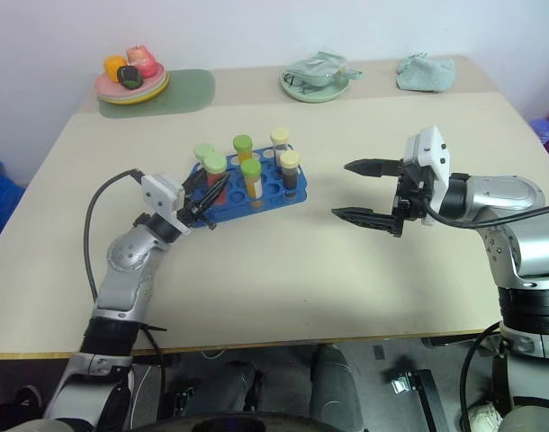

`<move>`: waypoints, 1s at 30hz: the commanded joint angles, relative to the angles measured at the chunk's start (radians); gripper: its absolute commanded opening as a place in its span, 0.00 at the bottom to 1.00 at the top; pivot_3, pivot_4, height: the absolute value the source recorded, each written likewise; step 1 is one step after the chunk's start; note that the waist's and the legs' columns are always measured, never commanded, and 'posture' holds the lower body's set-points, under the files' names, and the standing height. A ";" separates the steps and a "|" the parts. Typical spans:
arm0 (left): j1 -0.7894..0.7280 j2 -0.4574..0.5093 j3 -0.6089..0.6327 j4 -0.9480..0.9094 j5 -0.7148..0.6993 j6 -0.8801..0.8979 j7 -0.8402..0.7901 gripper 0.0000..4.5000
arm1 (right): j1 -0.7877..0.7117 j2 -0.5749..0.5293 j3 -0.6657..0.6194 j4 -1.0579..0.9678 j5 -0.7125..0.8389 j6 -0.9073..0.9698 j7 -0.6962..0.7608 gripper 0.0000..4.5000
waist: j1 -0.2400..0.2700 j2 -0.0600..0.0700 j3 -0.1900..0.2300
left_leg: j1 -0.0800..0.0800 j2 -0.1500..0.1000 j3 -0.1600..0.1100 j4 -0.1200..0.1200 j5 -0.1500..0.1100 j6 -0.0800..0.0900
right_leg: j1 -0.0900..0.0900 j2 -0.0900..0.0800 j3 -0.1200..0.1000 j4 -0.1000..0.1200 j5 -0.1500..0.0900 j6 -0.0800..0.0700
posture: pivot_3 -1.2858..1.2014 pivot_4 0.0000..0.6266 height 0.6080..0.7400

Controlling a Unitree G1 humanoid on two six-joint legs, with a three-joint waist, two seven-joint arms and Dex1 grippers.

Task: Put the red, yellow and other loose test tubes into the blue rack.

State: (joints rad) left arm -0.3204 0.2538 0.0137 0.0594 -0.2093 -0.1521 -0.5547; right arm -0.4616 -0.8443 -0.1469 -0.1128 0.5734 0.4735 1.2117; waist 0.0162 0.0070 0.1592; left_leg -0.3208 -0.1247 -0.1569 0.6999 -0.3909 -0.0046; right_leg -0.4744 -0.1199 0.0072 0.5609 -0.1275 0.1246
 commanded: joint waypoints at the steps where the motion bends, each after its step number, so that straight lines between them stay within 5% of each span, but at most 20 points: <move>1: 0.008 -0.009 0.022 -0.026 -0.035 0.058 0.027 0.17 | -0.027 -0.009 -0.021 -0.016 0.011 -0.015 -0.001 1.00 | -0.001 0.000 0.000 | 0.000 0.000 0.000 0.000 0.000 0.000 | 0.000 0.000 0.000 0.000 0.000 0.000 | 0.52 0.24 1.00; 2: 0.007 -0.014 0.032 -0.028 -0.045 0.072 0.040 0.17 | -0.030 -0.008 -0.020 -0.012 0.010 -0.016 0.000 1.00 | -0.002 0.000 0.000 | 0.000 0.000 0.000 0.000 0.000 0.000 | 0.000 0.000 0.000 0.000 0.000 0.000 | 0.52 0.24 1.00; 9: 0.025 0.005 0.050 -0.080 -0.060 0.098 0.045 0.97 | -0.042 -0.001 -0.008 0.010 0.001 -0.030 0.008 1.00 | -0.001 0.000 0.000 | 0.000 0.000 0.000 0.000 0.000 0.000 | 0.000 0.000 0.000 0.000 0.000 0.000 | 0.52 0.24 1.00; 15: 0.107 0.089 0.086 -0.216 -0.098 0.150 0.001 0.99 | -0.059 0.014 0.011 0.053 -0.011 -0.060 0.022 1.00 | -0.002 0.000 0.000 | 0.000 0.000 0.000 0.000 0.000 0.000 | 0.000 0.000 0.000 0.000 0.000 0.000 | 0.52 0.24 1.00; 23: 0.239 0.385 0.247 -0.371 -0.307 0.354 -0.208 0.99 | -0.020 -0.005 -0.008 0.125 -0.014 -0.111 0.097 1.00 | 0.001 0.000 0.000 | 0.000 0.001 0.000 -0.001 0.000 0.000 | -0.001 0.001 0.000 0.000 0.000 0.000 | 0.52 0.24 1.00; 30: 0.201 0.579 0.343 -0.341 -0.372 0.410 -0.362 0.99 | 0.016 -0.025 -0.030 0.206 -0.044 -0.193 0.133 1.00 | -0.004 0.001 0.000 | 0.001 0.001 0.000 -0.002 -0.001 0.001 | 0.000 0.001 0.000 0.000 0.000 0.000 | 0.52 0.24 1.00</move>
State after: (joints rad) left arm -0.1066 0.8134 0.3361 -0.2728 -0.5742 0.2714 -0.8888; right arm -0.4295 -0.8454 -0.1339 0.0866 0.5269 0.3118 1.3343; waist 0.0121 0.0081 0.1595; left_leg -0.3199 -0.1237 -0.1570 0.6983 -0.3914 -0.0038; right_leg -0.4747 -0.1189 0.0076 0.5614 -0.1276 0.1243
